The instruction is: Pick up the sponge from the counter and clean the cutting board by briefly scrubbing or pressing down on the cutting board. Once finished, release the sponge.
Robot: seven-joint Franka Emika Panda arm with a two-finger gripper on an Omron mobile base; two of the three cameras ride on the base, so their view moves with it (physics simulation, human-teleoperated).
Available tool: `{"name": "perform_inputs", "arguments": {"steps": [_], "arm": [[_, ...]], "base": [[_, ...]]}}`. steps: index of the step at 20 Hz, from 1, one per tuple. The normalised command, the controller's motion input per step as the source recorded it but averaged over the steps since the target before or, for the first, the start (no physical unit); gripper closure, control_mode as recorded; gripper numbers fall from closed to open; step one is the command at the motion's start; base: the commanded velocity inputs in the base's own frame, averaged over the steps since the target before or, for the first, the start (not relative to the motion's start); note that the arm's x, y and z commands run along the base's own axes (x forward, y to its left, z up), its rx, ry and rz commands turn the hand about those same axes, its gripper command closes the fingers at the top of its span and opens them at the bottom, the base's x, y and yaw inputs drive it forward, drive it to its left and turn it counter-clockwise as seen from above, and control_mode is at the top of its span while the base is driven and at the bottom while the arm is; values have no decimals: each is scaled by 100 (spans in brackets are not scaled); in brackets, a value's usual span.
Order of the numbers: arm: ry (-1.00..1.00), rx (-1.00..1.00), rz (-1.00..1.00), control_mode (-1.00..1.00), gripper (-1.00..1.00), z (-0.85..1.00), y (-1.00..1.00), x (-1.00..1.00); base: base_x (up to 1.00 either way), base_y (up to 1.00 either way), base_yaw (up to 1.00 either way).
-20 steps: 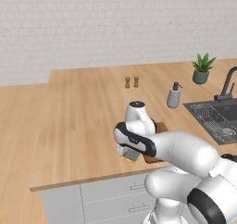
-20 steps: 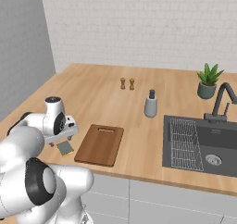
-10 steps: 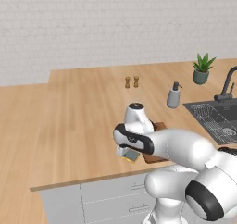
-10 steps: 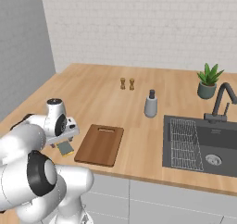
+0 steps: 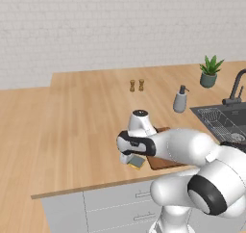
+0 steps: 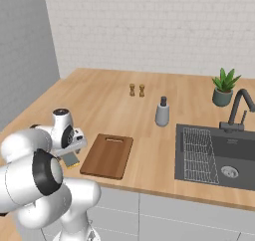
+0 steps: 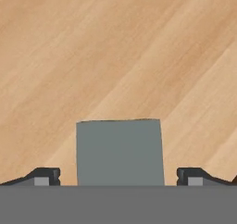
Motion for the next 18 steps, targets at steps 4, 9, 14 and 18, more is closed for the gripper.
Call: {"name": "perform_inputs", "arguments": {"steps": [4, 9, 14, 18], "arm": [[1, 0, 0, -100, -100, -20, 0, 13], [0, -1, 0, -100, -100, -18, 0, 13], [0, -2, 0, -100, -100, -19, 0, 14], [1, -3, 0, -100, 100, -32, 0, 11]], "base": [[0, 0, 0], [0, 0, 0], [0, 0, 0], [0, 0, 0]]}}
